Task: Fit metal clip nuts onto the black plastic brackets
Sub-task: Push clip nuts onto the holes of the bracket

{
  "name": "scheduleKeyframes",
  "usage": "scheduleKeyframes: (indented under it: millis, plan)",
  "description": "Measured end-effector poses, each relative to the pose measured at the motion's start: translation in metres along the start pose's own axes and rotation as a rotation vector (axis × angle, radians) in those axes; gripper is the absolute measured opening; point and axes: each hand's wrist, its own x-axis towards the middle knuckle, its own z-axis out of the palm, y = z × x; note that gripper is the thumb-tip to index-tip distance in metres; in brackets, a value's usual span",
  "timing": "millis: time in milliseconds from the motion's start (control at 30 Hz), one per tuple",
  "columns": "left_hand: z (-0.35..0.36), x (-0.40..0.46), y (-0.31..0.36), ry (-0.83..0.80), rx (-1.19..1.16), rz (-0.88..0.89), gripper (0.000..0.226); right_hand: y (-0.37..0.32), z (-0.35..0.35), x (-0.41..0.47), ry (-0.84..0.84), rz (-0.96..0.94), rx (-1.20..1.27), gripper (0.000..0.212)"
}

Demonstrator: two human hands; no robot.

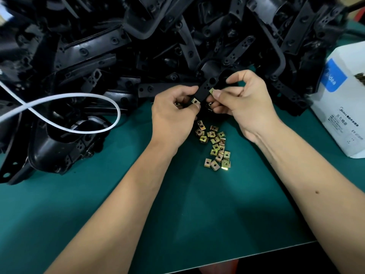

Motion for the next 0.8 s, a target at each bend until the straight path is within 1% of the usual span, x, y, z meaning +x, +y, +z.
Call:
scheduleKeyframes:
  millis: [167,367,533,633,700,733,800]
  plan:
    - [-0.002,0.000,0.000,-0.037,0.041,0.028,0.035,0.000,-0.003,0.000,-0.006,0.003,0.010,0.036]
    - [-0.003,-0.001,0.002,-0.097,0.099,0.075,0.034,0.004,0.000,0.000,0.012,-0.016,0.044,0.037]
    - [-0.009,0.000,0.004,-0.176,0.080,0.052,0.035,0.004,-0.007,0.001,-0.041,-0.053,0.015,0.038]
    - [-0.014,0.004,0.005,-0.199,0.132,0.075,0.036,0.006,-0.010,0.002,-0.113,-0.077,-0.053,0.036]
    - [-0.016,0.007,0.004,-0.184,0.196,0.101,0.036,0.006,-0.011,0.005,-0.172,-0.080,-0.120,0.031]
    - [-0.017,0.008,0.004,-0.170,0.230,0.113,0.037,0.005,-0.012,0.007,-0.199,-0.090,-0.178,0.031]
    - [-0.019,0.009,0.004,-0.134,0.317,0.165,0.038,0.004,-0.014,0.008,-0.232,-0.153,-0.374,0.037]
